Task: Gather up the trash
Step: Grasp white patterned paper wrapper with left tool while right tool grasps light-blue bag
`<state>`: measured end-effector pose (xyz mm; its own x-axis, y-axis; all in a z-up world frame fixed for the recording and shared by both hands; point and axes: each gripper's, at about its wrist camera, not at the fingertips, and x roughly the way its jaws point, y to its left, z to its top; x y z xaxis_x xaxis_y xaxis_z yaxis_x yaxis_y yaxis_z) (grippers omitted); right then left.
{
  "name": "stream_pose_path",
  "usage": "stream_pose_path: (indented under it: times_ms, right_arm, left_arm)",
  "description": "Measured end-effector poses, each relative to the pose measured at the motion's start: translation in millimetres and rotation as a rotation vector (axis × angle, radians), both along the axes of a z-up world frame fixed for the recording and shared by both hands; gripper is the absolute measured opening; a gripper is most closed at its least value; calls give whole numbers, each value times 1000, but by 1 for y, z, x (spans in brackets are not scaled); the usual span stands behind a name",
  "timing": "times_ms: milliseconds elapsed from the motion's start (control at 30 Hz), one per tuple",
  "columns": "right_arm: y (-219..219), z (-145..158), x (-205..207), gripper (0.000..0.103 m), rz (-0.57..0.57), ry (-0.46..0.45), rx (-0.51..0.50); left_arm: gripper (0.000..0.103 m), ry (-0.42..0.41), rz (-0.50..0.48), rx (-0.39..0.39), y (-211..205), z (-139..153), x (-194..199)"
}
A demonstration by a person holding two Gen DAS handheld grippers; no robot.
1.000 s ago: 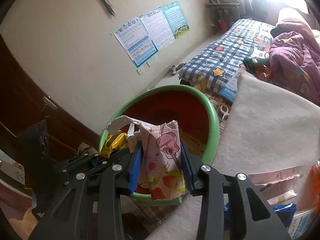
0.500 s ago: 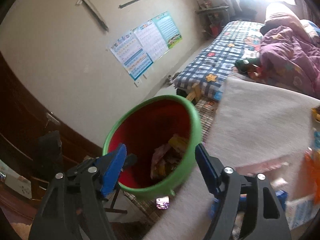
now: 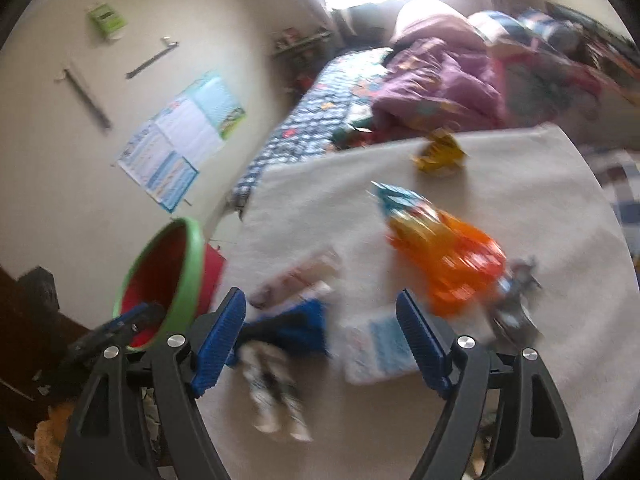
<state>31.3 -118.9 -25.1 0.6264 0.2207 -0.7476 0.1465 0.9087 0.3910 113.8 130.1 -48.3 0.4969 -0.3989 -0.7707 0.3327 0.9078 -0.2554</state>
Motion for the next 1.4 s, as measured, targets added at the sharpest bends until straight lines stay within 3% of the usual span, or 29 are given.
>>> stream_pose_path:
  times_ms: [133, 233, 400, 533, 667, 733, 1033, 1133, 1233, 1367, 1400]
  right_arm:
    - [-23, -14, -20, 75, -39, 43, 26]
    - [-40, -20, -35, 75, -61, 63, 47]
    - [-61, -21, -62, 75, -70, 73, 60]
    - [-78, -21, -75, 75, -75, 79, 69]
    - [-97, -22, -86, 75, -81, 83, 75]
    - [-106, -23, -89, 75, -82, 84, 78]
    - [-126, -24, -73, 75, -17, 90, 71]
    - [-126, -26, -55, 81, 14, 89, 36]
    - [-125, -34, -36, 81, 44, 102, 23]
    - [-127, -51, -13, 81, 56, 122, 61]
    - [-128, -56, -9, 78, 60, 125, 87]
  left_arm:
    - [63, 8, -145, 69, -50, -6, -4]
    - [63, -20, -272, 180, -89, -13, -8]
    - [63, -2, -377, 261, -135, -29, -1]
    - [44, 36, -364, 297, -154, -42, 2]
    - [9, 28, -306, 302, -159, -36, 2]
    - [3, 15, -270, 279, -157, -27, 1]
    - [3, -33, -152, 221, -148, 3, -18]
    - [5, -31, -117, 211, -141, 5, -28]
    - [14, -8, -72, 202, -133, 1, -36]
    - [39, 34, 15, 142, -118, -4, -48]
    - [41, 42, 31, 125, -114, -4, -51]
